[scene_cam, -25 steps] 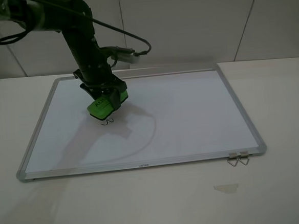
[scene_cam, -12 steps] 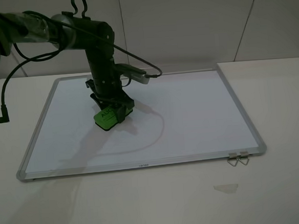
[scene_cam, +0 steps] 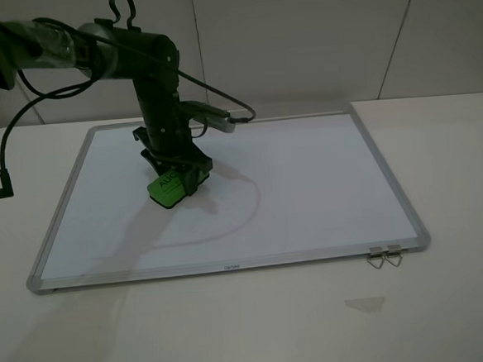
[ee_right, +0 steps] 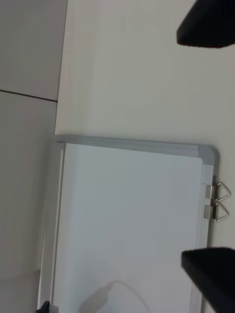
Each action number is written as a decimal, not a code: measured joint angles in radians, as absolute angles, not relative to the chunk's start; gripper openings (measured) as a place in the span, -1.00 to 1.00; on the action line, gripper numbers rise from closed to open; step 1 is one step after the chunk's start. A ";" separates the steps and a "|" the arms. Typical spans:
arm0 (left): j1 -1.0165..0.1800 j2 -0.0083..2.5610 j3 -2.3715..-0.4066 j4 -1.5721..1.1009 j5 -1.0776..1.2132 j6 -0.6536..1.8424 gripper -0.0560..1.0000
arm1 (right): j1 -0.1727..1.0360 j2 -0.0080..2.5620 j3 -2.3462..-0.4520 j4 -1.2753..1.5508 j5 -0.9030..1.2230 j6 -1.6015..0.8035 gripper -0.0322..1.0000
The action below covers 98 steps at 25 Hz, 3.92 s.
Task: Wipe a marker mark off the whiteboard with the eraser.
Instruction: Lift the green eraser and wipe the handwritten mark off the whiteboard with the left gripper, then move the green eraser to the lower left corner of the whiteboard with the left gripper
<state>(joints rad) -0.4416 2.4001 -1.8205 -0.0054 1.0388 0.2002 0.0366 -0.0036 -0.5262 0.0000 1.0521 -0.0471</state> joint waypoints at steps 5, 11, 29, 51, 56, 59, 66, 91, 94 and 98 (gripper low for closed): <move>-0.373 2.400 -1.822 -0.012 1.025 0.195 0.23 | 0.037 -0.004 -0.526 0.000 1.052 -0.047 0.64; -0.310 2.400 -1.822 -0.015 1.025 0.193 0.23 | 0.037 -0.004 -0.526 0.000 1.052 -0.047 0.64; -0.563 2.400 -1.822 -0.062 1.026 0.178 0.23 | 0.037 -0.004 -0.526 0.000 1.052 -0.047 0.64; -0.299 2.321 -1.808 -0.073 1.108 -0.112 0.23 | 0.037 -0.004 -0.526 0.000 1.052 -0.047 0.64; -0.224 2.188 -1.787 0.016 1.160 -0.249 0.23 | 0.037 -0.004 -0.526 0.000 1.052 -0.047 0.64; -0.177 2.128 -1.706 0.060 1.159 -0.296 0.23 | 0.037 -0.004 -0.526 0.000 1.052 -0.047 0.64; -0.140 2.003 -1.404 0.070 0.966 -0.361 0.23 | 0.037 -0.004 -0.526 0.000 1.052 -0.047 0.64; -0.149 1.835 -0.802 0.023 0.516 -0.331 0.23 | 0.037 -0.004 -0.526 0.000 1.052 -0.047 0.64; -0.149 1.835 -0.800 0.021 0.513 -0.330 0.23 | 0.037 -0.004 -0.526 0.000 1.052 -0.047 0.64; -0.149 1.835 -0.800 0.021 0.523 -0.330 0.30 | 0.037 -0.004 -0.526 0.000 1.052 -0.047 0.64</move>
